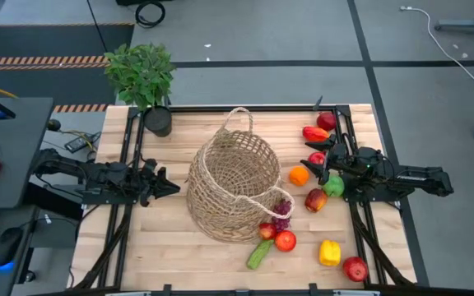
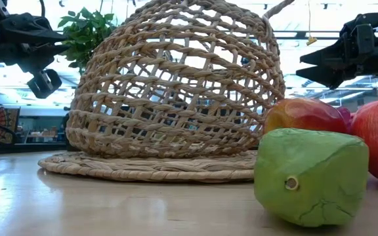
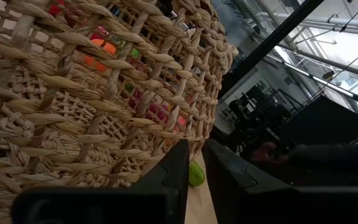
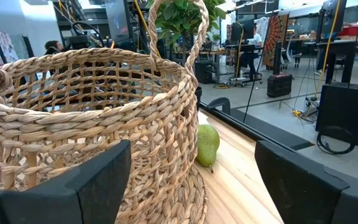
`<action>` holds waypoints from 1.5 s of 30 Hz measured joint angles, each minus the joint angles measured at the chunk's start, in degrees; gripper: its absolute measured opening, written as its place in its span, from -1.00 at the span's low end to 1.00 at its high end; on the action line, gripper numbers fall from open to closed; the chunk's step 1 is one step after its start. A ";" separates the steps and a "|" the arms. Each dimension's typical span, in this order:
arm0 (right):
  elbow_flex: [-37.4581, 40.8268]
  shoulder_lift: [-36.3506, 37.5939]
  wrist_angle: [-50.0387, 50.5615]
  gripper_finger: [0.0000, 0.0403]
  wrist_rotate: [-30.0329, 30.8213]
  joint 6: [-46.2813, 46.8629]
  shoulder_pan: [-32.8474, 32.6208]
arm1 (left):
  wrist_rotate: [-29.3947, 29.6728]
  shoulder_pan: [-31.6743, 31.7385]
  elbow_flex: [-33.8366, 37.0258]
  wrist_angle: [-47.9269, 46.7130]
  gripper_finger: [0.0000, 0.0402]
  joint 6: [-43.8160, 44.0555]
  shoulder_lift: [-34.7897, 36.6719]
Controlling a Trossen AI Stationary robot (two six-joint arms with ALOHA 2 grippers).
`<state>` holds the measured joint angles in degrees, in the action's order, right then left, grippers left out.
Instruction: Build produce basket
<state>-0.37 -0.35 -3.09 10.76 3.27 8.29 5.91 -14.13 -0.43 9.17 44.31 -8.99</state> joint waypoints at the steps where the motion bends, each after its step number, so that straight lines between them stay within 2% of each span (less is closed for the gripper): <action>1: -0.01 0.00 0.00 0.72 0.00 0.00 0.00 | 0.00 0.01 0.00 0.00 -0.72 -0.02 0.00; 7: 0.01 -0.05 -1.98 0.72 0.10 0.10 0.00 | 0.00 0.01 -0.02 0.01 -0.70 -0.02 0.00; 9: -0.09 -0.23 -9.49 0.72 1.97 0.37 0.23 | 0.00 0.01 0.00 0.01 -0.69 -0.04 0.00; 12: -2.26 -0.21 -17.57 0.72 5.38 7.51 0.55 | 0.00 0.02 -0.02 0.02 -0.71 -0.02 0.00; 19: -9.93 -0.78 -17.62 0.72 4.97 21.55 0.62 | 0.00 0.02 -0.02 0.02 -0.71 0.00 0.00; 28: -12.58 -0.76 -24.76 0.72 4.65 23.34 0.62 | 0.00 0.02 -0.02 0.02 -0.69 -0.04 0.00; 31: -12.58 -0.76 -24.29 0.72 3.36 22.59 0.62 | 0.00 0.02 -0.02 0.02 -0.71 -0.04 0.00; 36: -12.55 -0.78 -22.78 0.72 3.37 33.62 0.53 | 0.00 0.02 -0.01 0.02 -0.70 -0.02 0.00; 39: -12.55 -0.80 -21.83 0.72 0.35 35.82 0.78 | 0.00 0.01 -0.02 0.02 -0.69 -0.04 0.00; 45: -18.33 -1.05 -3.43 0.72 -0.57 39.18 0.79 | 0.00 0.02 0.00 0.00 -0.71 -0.02 0.00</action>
<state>-18.71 -1.40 -6.53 10.20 42.45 9.08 5.91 -14.11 -0.43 9.17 44.29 -8.99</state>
